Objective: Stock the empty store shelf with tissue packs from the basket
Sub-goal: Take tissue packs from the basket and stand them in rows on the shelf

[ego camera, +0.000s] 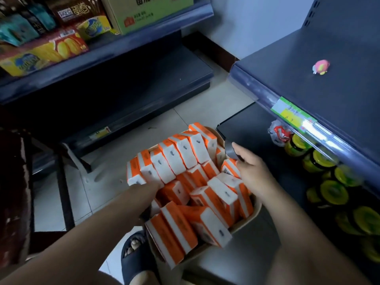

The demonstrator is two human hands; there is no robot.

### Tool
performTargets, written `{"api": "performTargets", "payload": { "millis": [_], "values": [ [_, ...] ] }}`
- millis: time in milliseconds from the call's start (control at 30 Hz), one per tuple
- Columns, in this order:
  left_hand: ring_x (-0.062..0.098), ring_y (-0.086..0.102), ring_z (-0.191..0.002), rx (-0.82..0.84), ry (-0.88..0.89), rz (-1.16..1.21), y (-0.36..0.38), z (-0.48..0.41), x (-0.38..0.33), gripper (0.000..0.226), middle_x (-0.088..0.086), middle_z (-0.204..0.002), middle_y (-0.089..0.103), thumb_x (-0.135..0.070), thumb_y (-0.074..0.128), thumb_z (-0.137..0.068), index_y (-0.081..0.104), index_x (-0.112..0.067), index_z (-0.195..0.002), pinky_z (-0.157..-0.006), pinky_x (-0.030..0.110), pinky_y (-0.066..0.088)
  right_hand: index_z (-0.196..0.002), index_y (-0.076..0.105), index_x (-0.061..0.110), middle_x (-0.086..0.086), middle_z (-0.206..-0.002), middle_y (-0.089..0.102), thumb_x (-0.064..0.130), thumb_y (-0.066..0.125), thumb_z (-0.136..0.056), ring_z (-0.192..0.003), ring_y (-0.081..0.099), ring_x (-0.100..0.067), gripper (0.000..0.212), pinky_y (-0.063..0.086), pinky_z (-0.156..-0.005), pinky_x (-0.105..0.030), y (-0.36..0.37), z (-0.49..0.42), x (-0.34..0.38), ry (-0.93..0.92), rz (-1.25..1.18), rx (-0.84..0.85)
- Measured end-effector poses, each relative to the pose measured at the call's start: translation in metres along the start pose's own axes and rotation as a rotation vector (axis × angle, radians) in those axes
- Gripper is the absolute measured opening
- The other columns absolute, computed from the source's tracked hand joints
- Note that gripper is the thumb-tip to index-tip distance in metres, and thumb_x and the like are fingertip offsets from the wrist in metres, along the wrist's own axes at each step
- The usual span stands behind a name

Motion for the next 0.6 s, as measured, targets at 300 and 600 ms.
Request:
{"api": "performTargets", "payload": {
  "millis": [300, 600],
  "values": [
    [0.020, 0.066, -0.080, -0.296, 0.457, -0.950, 0.016, 0.021, -0.040, 0.051, -0.003, -0.086, 0.065, -0.073, 0.045, -0.086, 0.058, -0.024, -0.087, -0.077, 0.036, 0.059, -0.126, 0.068, 0.025, 0.001, -0.122, 0.057, 0.023, 0.066, -0.096, -0.112, 0.060, -0.020, 0.031, 0.055, -0.092, -0.041, -0.038, 0.026, -0.022, -0.091, 0.412, -0.274],
    [0.013, 0.060, -0.103, -0.123, 0.995, -1.111, 0.104, 0.071, -0.081, 0.038, -0.007, -0.117, 0.066, -0.053, 0.048, -0.102, 0.059, -0.029, -0.130, -0.077, 0.028, 0.054, -0.128, 0.067, 0.021, -0.002, -0.120, 0.057, 0.043, 0.069, -0.092, -0.107, 0.061, -0.022, 0.043, 0.058, -0.091, -0.046, -0.042, 0.027, -0.045, -0.016, 0.533, -0.166]
  ]
}}
Point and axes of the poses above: each hand's wrist, its own z-axis away from the middle knuckle, its own y-axis out of the palm, x = y × z, the point moved 5 cm from there along -z, towards the middle knuckle
